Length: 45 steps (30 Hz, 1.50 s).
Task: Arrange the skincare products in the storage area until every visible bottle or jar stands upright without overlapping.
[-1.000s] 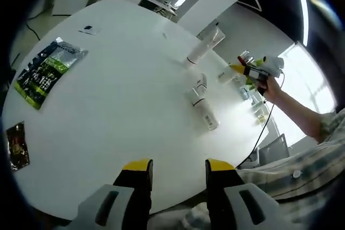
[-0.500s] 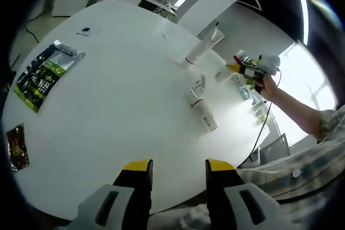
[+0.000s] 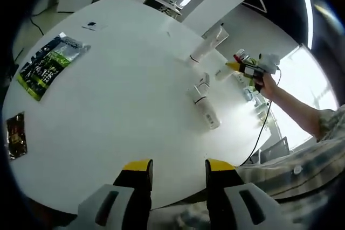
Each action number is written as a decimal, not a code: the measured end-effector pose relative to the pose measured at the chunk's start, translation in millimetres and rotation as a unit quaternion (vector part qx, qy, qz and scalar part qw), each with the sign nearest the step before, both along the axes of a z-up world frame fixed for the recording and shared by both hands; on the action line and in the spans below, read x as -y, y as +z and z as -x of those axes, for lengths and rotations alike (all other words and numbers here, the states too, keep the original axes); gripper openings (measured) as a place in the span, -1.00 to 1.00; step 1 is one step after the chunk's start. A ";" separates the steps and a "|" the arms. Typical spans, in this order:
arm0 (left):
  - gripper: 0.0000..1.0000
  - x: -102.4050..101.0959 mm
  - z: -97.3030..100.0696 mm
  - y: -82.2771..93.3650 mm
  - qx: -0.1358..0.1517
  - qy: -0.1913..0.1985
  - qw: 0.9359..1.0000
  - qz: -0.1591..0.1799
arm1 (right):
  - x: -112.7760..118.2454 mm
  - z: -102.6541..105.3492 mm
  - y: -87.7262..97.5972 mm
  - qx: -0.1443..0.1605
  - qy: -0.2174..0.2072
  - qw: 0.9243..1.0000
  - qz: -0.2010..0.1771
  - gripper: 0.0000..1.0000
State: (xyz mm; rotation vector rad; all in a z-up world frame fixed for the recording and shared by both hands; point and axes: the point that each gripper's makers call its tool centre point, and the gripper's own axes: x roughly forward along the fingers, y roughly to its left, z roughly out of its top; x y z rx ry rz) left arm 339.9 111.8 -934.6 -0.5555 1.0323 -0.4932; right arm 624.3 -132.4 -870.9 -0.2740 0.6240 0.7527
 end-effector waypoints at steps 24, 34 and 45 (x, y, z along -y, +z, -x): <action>-0.20 -2.0 -3.0 -4.6 -0.028 -0.005 1.000 -0.009 | -0.9 -13.2 -7.6 -0.003 0.000 1.000 -0.012 -0.33; -0.20 -1.2 -4.6 -5.6 -0.032 -0.006 0.999 -0.011 | -1.5 -16.5 -11.2 0.000 0.004 1.000 -0.011 -0.33; -0.20 0.4 -8.7 -5.7 -0.034 -0.007 0.999 -0.011 | -4.9 -19.0 -17.6 -0.002 0.009 1.000 -0.011 -0.33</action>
